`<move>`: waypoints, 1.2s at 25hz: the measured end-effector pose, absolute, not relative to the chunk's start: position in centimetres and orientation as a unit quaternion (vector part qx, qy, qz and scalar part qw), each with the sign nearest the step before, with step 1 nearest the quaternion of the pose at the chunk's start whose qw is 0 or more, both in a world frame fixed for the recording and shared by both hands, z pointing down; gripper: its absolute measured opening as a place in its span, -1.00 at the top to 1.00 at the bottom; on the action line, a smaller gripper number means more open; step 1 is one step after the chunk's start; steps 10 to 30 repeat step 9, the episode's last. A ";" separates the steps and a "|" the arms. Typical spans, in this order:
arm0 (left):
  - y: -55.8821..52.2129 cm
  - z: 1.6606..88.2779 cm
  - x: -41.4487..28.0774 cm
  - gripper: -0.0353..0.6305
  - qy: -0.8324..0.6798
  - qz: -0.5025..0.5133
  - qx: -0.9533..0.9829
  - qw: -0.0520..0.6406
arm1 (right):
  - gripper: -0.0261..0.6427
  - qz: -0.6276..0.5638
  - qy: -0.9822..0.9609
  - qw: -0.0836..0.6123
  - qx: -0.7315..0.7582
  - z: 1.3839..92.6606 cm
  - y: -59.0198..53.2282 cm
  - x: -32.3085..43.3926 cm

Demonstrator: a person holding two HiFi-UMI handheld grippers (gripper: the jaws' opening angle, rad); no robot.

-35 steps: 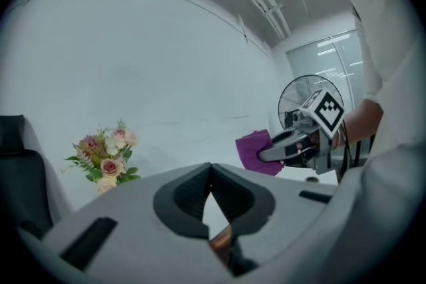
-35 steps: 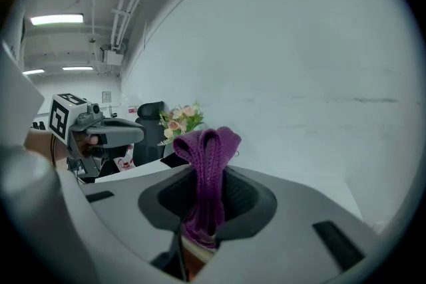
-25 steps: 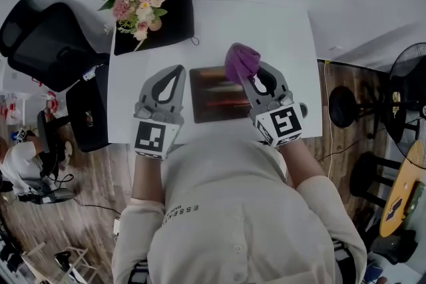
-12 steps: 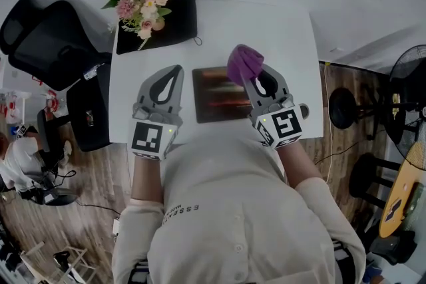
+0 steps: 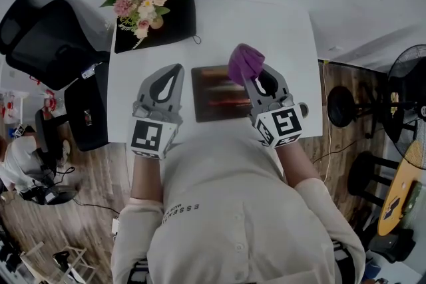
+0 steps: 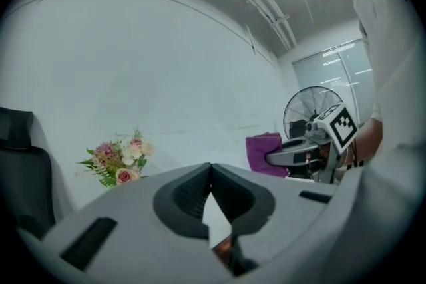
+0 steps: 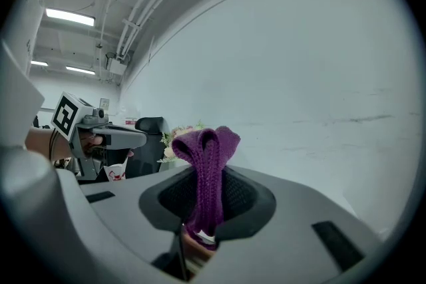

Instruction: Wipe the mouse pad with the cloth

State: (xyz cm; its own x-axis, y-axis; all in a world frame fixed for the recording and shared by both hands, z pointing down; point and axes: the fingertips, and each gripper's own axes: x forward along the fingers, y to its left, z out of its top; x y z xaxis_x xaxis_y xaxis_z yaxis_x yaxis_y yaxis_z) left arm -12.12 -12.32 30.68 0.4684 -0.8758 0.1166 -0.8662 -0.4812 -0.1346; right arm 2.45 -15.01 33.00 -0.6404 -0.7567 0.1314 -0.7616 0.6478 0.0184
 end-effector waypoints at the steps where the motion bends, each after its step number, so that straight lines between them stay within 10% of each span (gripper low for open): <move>1: -12.4 30.7 -12.2 0.89 0.510 -0.085 -0.856 0.028 | 0.65 0.020 -0.904 0.063 0.423 33.0 -15.1 2.5; 30: -12.6 31.3 -12.1 0.89 0.505 -0.085 -0.859 0.018 | 0.65 0.030 -0.894 0.065 0.442 33.4 -15.8 2.9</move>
